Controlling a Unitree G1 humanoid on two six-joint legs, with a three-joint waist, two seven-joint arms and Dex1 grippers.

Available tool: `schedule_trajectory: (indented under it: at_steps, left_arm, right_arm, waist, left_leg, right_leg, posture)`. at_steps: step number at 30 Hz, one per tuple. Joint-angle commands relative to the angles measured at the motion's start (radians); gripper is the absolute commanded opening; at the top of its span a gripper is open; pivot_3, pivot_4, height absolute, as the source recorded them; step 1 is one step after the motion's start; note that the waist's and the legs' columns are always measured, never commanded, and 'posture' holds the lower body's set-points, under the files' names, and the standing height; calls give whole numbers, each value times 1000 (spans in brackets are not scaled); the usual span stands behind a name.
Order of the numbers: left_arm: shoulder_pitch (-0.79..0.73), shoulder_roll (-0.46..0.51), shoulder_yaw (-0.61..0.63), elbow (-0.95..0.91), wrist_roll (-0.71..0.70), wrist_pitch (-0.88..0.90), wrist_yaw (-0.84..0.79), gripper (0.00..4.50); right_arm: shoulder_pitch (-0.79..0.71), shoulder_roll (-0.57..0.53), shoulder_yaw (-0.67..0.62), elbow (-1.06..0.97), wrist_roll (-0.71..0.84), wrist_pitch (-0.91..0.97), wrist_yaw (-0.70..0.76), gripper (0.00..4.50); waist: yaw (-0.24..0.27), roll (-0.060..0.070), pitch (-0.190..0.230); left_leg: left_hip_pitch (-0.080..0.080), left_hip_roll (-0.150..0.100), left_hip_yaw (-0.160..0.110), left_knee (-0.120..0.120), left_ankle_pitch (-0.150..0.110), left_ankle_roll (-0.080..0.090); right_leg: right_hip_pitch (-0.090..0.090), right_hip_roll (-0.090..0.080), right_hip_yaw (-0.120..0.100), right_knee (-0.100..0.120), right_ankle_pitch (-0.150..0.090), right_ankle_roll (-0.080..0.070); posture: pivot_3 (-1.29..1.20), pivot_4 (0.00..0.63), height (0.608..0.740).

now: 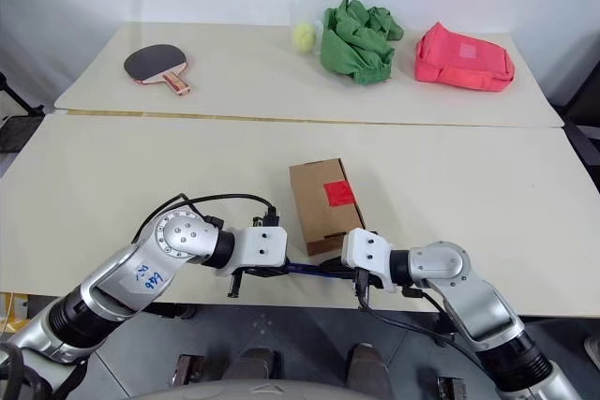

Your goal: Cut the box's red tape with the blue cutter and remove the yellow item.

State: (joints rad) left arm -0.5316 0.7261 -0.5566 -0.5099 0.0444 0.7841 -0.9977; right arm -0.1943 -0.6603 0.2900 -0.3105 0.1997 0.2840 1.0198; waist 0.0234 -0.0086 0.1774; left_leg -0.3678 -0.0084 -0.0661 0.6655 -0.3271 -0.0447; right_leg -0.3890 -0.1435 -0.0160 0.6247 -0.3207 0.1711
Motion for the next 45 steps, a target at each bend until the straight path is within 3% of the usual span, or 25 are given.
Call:
schedule_trajectory:
  at_steps: [1,13,19,22,26,31,34,37,45]
  left_arm:
    - [13,-7,-38,9,21,14,12,444]
    - [8,-21,-36,17,23,5,16,444]
    - [104,35,56,14,28,-190,48,444]
    - [192,54,169,59,20,-522,109,444]
    - [262,44,252,103,8,-770,153,444]
    - [278,0,281,128,-2,-881,172,444]
    - [258,-24,267,147,30,-926,175,444]
    - [232,-68,245,162,65,-945,191,444]
    - [189,-165,205,175,125,-935,218,444]
  right_arm:
    - [17,41,77,13,-39,19,-21,14]
    - [4,104,88,-49,-29,99,-74,14]
    - [53,4,-149,-235,298,302,12,14]
    - [93,-75,-380,-310,605,479,2,561]
    - [101,-164,-573,-297,926,727,-180,1849]
    - [150,-370,-626,-204,1339,952,-453,3529]
    - [156,-454,-554,-150,1614,881,-691,4476]
    - [113,-465,-440,-144,1755,796,-875,4476]
    - [22,-309,-309,-144,1772,686,-1073,4476]
  waist:
    - [0,0,-1]
    - [2,0,-4]
    - [0,0,-3]
    - [0,1,-1]
    - [2,1,-1]
    - [7,1,0]
    - [5,0,0]
    - [-2,-1,1]
    - [1,-2,1]
  left_leg:
    - [0,0,0,0,0,0]
    - [0,0,0,0,0,0]
    - [-2,0,-1,0,0,0]
    - [-2,0,-1,-1,0,0]
    - [-2,3,-1,-1,0,0]
    - [-4,2,0,-1,0,0]
    - [-4,2,0,-1,-1,0]
    - [-3,2,1,-1,-1,0]
    - [-5,2,1,0,-1,0]
  right_leg:
    - [0,0,0,0,0,0]
    - [0,0,0,0,0,0]
    - [-1,0,0,-1,0,0]
    - [-1,0,0,-2,0,0]
    - [-1,1,-2,-3,1,-2]
    - [-1,1,-2,-4,2,-2]
    - [-1,0,-2,-5,2,-2]
    - [-1,0,-2,-4,2,-2]
    - [-3,1,-1,-4,3,0]
  posture:
    - [0,150,740]
    - [0,150,740]
    - [0,150,740]
    - [0,150,740]
    - [0,150,740]
    - [0,150,740]
    - [0,150,740]
    - [0,150,740]
    - [0,150,740]
